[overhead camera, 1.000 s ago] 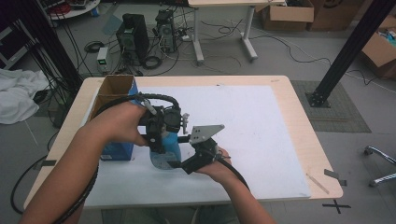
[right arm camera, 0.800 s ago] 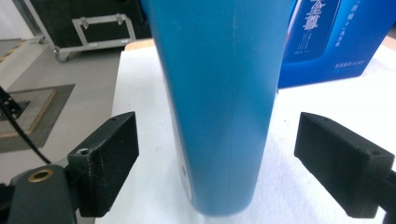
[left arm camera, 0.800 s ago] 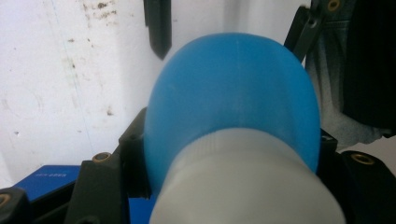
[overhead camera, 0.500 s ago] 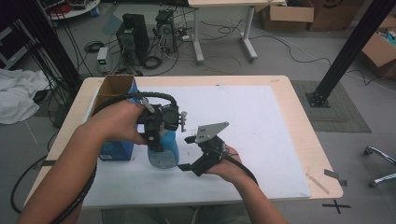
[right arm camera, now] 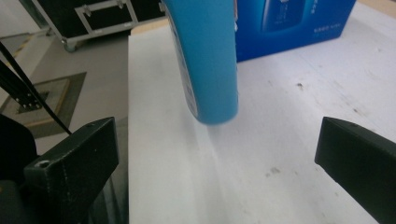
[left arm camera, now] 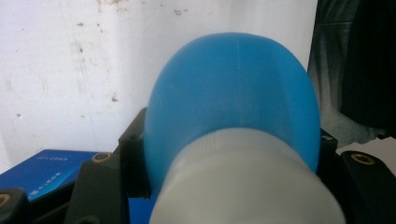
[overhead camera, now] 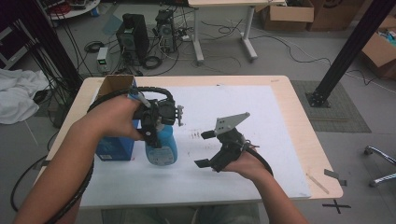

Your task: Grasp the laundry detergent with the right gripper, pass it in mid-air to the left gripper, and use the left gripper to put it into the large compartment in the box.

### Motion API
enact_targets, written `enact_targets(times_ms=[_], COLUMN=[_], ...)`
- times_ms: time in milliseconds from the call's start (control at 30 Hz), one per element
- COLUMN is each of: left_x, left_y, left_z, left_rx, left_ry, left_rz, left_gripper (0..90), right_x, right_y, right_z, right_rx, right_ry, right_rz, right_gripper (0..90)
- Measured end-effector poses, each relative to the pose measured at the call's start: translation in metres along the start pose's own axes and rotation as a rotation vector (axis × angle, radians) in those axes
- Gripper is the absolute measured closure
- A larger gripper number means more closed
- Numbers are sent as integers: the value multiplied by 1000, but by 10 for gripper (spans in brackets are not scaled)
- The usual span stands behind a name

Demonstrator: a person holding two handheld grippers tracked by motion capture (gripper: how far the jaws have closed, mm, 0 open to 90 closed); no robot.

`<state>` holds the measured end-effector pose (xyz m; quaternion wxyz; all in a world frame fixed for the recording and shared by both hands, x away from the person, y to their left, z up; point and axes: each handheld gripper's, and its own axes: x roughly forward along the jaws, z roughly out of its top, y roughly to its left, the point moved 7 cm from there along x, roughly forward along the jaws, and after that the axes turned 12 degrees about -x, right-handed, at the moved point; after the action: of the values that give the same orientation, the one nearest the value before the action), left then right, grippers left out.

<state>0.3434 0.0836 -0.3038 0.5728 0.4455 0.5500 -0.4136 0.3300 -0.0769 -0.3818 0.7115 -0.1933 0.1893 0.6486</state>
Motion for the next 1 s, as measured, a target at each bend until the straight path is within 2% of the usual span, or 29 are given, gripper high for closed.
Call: enact_targets(times_ms=[33, 67, 100, 133, 167, 267, 300, 333, 467, 500, 533, 567, 633, 667, 700, 733, 767, 800, 867, 933, 967, 1000], left_x=[-2, -3, -5, -10, -10, -18, -25, -25, -40, -48, -48, -57, -67, -67, -71, -76, -80, -85, -99, -108, -108, -112], left_y=[1, 1, 2, 4, 4, 8, 11, 11, 18, 21, 21, 23, 26, 26, 27, 29, 30, 32, 39, 45, 45, 49], left_z=[-1, -2, -3, -5, -5, -10, -13, -13, -17, -18, -18, -20, -21, -21, -21, -21, -21, -22, -25, -28, -28, -31], left_rx=[-2, -12, -19, -43, -43, -84, -129, -129, -197, -243, -243, -279, -316, -316, -333, -350, -378, -400, -471, -528, -528, -561], left_ry=[2, 6, 6, 8, 8, 11, 21, 21, 28, 26, 26, 19, 15, 15, 12, 11, 5, 5, 1, 2, 2, 6], left_rz=[2, 0, 2, -3, -3, -7, -8, -8, -13, -21, -21, -31, -42, -42, -45, -49, -51, -52, -45, -41, -41, -42], left_gripper=[381, 381, 381, 381, 381, 381, 381, 381, 381, 381, 381, 381, 381, 380, 380, 381, 380, 380, 381, 381, 381, 381], right_x=[-4, -4, -7, -9, -9, -18, -24, -24, -37, -43, -43, -49, -55, -59, -59, -62, -68, -68, -75, -78, -80, -82], right_y=[-1, -1, -1, -2, -2, -2, -3, -3, -5, -5, -5, -7, -8, -8, -8, -9, -9, -9, -11, -11, -11, -11], right_z=[-3, -3, -5, -7, -7, -10, -11, -11, -14, -16, -16, -20, -23, -25, -25, -26, -29, -29, -30, -29, -28, -27], right_rx=[0, 0, -12, -16, -16, -22, -18, -18, -35, -43, -43, -48, -50, -50, -50, -52, -43, -43, -53, -56, -59, -59], right_ry=[47, 47, 101, 132, 132, 208, 253, 253, 366, 428, 428, 489, 544, 569, 569, 591, 639, 639, 684, 696, 701, 705], right_rz=[-1, -1, 3, 1, 1, 18, 35, 35, 50, 55, 55, 62, 76, 81, 81, 88, 97, 97, 105, 112, 109, 108], right_gripper=[0, 0, 0, 0, 0, 0, 0, 0, 0, 0, 0, 0, 0, 0, 0, 0, 0, 0, 0, 0, 0, 0])
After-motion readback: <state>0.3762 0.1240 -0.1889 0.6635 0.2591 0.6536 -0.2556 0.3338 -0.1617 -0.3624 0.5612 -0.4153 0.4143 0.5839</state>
